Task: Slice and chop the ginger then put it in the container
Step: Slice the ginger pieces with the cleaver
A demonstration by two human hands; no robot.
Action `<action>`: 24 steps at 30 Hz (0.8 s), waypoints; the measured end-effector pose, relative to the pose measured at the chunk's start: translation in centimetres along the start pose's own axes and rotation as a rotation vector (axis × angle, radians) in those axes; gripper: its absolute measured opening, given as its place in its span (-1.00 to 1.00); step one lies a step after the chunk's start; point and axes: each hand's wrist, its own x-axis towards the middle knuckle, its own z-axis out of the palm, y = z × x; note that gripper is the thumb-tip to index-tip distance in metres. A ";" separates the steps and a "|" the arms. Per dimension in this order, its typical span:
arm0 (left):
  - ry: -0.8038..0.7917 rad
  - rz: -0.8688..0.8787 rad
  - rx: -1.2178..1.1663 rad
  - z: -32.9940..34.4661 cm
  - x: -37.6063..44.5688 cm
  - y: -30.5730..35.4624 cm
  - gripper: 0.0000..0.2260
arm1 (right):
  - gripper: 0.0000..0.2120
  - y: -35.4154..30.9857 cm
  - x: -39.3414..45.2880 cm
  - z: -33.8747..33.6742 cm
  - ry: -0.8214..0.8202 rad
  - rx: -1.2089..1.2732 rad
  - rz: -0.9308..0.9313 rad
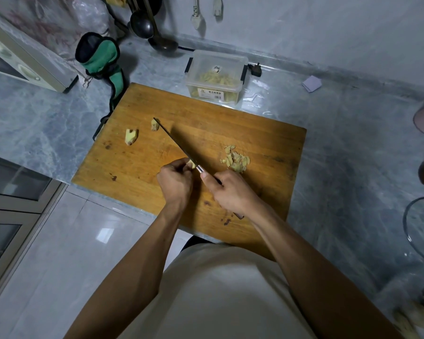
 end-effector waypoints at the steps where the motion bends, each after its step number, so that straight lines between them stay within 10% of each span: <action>1: -0.001 0.001 0.000 0.0 0.0 -0.1 -0.78 | -0.45 0.1 0.1 0.1 0.010 -0.001 0.004; 24: -0.035 -0.079 -0.067 0.5 0.6 -0.6 -0.84 | -0.45 -0.1 -2.4 -1.5 0.065 0.071 0.140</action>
